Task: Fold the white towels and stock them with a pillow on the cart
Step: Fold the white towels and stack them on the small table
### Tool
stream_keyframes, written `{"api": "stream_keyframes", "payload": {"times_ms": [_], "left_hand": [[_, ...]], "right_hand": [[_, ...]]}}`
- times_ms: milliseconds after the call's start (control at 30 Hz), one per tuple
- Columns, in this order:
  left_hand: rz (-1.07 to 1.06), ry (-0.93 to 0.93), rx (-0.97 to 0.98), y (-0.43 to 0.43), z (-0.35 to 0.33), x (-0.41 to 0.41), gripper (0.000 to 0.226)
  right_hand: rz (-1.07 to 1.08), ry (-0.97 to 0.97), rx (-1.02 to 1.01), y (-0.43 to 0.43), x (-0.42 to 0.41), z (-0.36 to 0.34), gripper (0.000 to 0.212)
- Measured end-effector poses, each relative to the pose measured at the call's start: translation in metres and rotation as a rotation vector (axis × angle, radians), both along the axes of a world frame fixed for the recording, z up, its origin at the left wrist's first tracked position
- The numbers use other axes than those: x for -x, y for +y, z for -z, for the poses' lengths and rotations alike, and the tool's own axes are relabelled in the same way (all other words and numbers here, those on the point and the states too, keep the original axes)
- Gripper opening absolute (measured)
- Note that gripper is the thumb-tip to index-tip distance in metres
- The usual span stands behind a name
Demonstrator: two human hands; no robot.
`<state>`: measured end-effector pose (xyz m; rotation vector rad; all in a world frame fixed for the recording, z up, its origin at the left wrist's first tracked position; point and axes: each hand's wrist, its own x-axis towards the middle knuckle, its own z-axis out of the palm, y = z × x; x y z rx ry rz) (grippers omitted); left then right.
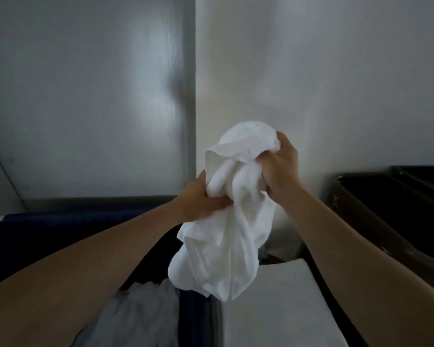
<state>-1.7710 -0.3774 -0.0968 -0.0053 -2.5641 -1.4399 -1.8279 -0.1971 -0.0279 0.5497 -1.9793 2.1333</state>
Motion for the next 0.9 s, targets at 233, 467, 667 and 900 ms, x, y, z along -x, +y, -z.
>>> {"api": "stream_keyframes", "payload": {"times_ms": [233, 467, 667, 900], "left_hand": [[0.36, -0.153, 0.079, 0.057, 0.002, 0.025, 0.054], [0.162, -0.029, 0.321, 0.109, 0.024, 0.039, 0.03], [-0.072, -0.075, 0.138, 0.144, 0.005, 0.053, 0.029], [-0.089, -0.243, -0.045, 0.174, 0.019, 0.043, 0.017]], "right_hand": [[0.167, -0.048, -0.22, 0.069, 0.016, 0.023, 0.041], [0.063, -0.092, -0.537, 0.126, 0.031, 0.093, 0.046], [0.027, -0.162, -0.756, 0.177, 0.058, 0.13, 0.026], [-0.139, -0.144, -0.677, 0.192, 0.069, 0.147, 0.02]]}}
